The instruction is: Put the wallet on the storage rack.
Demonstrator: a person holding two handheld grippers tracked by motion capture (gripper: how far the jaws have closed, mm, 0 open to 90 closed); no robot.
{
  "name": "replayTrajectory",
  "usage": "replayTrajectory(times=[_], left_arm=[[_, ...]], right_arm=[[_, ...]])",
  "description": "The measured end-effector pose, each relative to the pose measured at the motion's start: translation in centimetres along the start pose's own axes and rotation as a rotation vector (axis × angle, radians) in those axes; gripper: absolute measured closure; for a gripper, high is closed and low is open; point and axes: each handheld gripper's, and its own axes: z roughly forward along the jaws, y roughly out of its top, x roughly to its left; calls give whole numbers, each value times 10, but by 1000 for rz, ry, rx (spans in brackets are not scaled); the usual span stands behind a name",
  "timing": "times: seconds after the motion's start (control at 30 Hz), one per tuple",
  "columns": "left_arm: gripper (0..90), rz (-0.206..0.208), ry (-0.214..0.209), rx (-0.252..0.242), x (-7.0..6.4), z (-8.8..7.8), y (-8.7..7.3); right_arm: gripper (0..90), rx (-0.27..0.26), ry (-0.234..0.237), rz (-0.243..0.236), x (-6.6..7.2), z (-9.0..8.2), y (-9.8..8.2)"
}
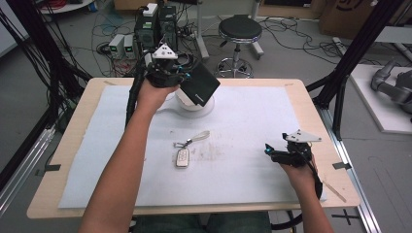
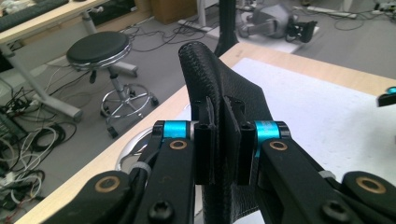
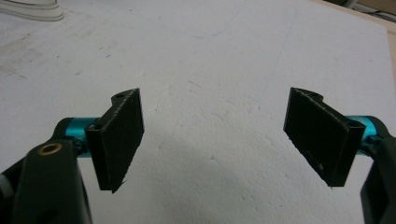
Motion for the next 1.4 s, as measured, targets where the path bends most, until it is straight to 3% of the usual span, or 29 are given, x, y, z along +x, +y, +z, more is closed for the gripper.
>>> replayTrajectory(times=[0.47, 0.9, 1.2, 1.4], left_arm=[[826, -29, 86, 48, 20, 35, -16], [825, -27, 151, 92, 35, 46, -25], [824, -7, 171, 118, 32, 58, -32], [823, 19, 207, 131, 30, 63, -33]], right_arm=[[203, 11, 10, -5, 1, 4, 0], [203, 15, 11, -5, 2, 6, 0], [203, 18, 12, -6, 3, 6, 0], [203, 16, 10, -6, 2, 6, 0]])
